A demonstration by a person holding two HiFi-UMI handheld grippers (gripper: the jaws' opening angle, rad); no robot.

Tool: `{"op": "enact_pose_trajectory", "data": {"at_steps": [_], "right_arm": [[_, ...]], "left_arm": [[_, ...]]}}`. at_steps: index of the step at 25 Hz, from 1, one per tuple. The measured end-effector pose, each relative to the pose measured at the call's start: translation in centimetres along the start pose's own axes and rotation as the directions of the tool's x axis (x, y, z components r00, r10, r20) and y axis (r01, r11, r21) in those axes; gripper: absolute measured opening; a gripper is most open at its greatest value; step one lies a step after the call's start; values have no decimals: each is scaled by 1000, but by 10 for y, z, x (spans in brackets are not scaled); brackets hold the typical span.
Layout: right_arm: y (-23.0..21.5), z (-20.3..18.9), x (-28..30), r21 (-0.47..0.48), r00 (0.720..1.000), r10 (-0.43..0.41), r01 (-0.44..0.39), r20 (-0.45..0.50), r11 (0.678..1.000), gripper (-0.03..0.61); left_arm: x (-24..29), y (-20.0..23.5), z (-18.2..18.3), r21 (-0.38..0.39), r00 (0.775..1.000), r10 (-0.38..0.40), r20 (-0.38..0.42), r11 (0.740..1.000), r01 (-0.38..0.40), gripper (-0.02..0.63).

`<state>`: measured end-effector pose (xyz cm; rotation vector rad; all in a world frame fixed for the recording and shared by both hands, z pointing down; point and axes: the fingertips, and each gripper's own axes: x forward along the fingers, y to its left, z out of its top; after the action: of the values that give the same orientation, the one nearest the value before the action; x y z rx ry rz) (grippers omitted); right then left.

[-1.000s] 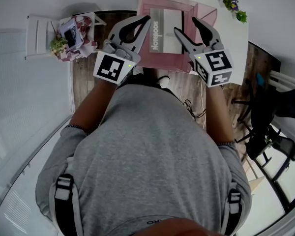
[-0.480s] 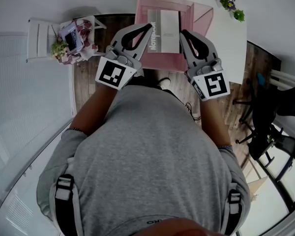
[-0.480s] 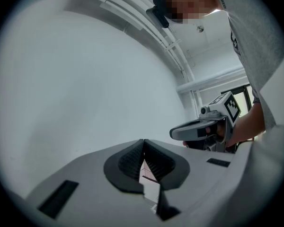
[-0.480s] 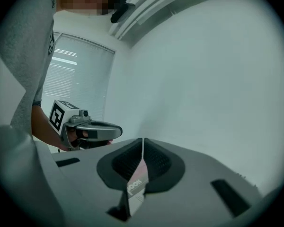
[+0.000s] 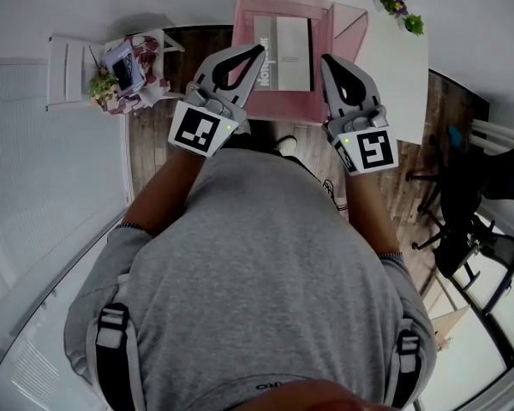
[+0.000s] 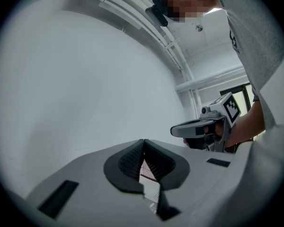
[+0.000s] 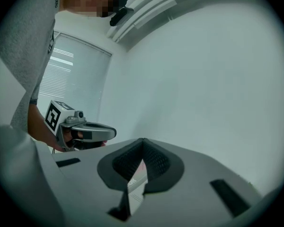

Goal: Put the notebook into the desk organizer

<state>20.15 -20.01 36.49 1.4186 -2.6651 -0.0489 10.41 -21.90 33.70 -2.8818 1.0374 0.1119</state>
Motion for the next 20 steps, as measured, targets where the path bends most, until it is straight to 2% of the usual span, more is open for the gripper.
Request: {"op": "enact_pose_trajectory", "data": {"at_steps": [7, 20], "right_arm": [[-16, 10, -2, -30, 999, -48, 48, 23, 998, 6], [-29, 10, -3, -23, 996, -85, 86, 29, 996, 6]], "left_arm": [[3, 7, 5, 4, 1000, 18, 9, 1000, -18, 20], [6, 17, 8, 16, 999, 35, 15, 999, -35, 19]]}}
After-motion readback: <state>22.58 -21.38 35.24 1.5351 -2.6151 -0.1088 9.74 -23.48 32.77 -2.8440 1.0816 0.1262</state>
